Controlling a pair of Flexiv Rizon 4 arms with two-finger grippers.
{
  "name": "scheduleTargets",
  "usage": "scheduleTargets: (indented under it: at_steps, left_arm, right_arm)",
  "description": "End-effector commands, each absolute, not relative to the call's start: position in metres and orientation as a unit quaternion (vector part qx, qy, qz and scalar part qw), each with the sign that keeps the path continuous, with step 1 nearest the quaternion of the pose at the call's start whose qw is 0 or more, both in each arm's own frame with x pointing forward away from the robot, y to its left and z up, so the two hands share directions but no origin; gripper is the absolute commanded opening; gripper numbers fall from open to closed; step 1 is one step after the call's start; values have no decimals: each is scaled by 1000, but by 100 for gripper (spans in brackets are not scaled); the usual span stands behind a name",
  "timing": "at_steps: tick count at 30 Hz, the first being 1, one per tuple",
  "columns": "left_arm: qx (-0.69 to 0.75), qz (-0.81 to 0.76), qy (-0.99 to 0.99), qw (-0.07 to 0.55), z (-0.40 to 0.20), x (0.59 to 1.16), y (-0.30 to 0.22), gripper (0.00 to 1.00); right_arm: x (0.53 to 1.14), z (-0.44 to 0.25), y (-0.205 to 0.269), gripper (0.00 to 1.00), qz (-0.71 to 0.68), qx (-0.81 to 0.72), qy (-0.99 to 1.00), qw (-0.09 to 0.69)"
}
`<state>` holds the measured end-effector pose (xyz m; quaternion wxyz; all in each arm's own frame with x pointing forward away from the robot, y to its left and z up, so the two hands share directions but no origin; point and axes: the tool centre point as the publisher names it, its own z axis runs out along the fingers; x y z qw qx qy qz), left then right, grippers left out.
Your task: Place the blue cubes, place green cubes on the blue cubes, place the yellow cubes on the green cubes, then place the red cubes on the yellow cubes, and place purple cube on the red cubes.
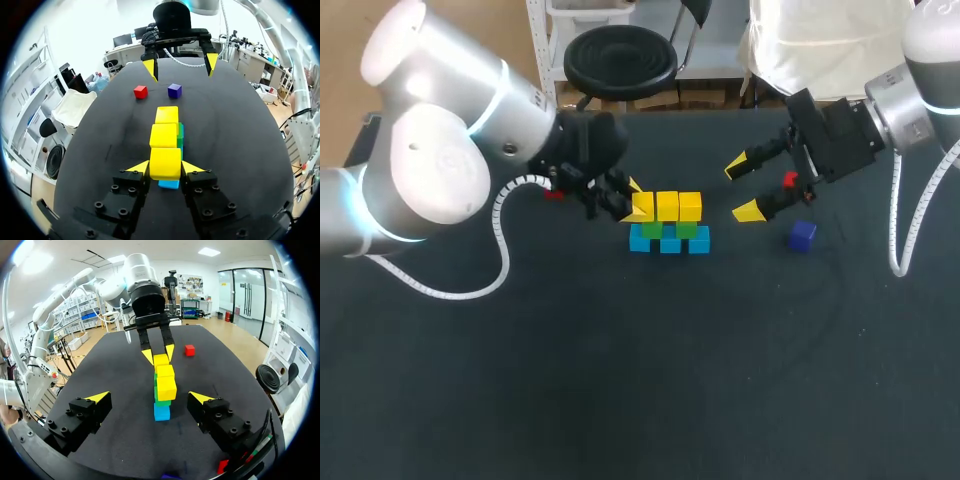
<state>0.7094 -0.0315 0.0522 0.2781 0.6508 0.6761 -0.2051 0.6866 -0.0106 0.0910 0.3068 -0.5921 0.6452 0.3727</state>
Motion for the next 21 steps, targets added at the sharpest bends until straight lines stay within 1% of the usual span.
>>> scheduleTargets:
  at_steps: [1, 21]
  left_arm:
    - [652, -210, 673, 279, 51, 714, -33, 0]
    - [654, -204, 673, 278, 52, 718, -33, 0]
  right_arm:
    - [686, 91, -11, 100, 372, -592, 646, 307]
    - [686, 91, -11, 100, 372, -592, 646, 307]
